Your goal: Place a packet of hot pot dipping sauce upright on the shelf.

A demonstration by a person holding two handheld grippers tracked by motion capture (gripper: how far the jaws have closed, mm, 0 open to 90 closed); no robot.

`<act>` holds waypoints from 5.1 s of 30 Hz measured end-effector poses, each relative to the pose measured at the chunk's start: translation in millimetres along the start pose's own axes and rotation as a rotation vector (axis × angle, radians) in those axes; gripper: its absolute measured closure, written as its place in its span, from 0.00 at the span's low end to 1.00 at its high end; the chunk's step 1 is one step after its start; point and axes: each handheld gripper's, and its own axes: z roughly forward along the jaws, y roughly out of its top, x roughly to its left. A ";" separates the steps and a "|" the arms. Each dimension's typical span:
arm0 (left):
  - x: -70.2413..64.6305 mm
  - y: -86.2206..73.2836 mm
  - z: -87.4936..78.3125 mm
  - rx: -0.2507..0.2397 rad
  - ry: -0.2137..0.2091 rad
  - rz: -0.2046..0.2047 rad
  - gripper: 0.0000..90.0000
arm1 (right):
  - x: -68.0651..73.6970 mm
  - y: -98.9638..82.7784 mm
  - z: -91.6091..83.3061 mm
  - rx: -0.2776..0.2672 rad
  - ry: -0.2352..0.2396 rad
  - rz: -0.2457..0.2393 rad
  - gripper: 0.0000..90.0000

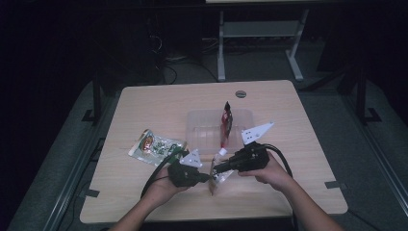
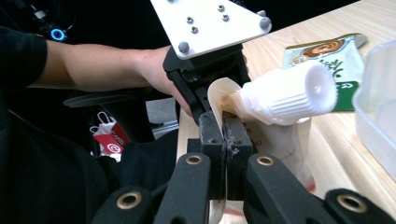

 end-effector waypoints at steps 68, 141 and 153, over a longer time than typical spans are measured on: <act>21.8 -27.8 -1.4 0.089 0.006 -0.056 0.29 | -58.9 102.0 -10.6 -0.207 -0.292 0.021 0.98; 18.8 -28.1 1.7 0.096 -0.004 -0.051 0.29 | -29.8 72.9 4.1 -0.002 -0.476 -0.031 0.45; 19.2 -28.4 0.9 0.090 0.000 -0.056 0.30 | -5.4 42.4 0.7 0.025 -0.480 -0.060 0.45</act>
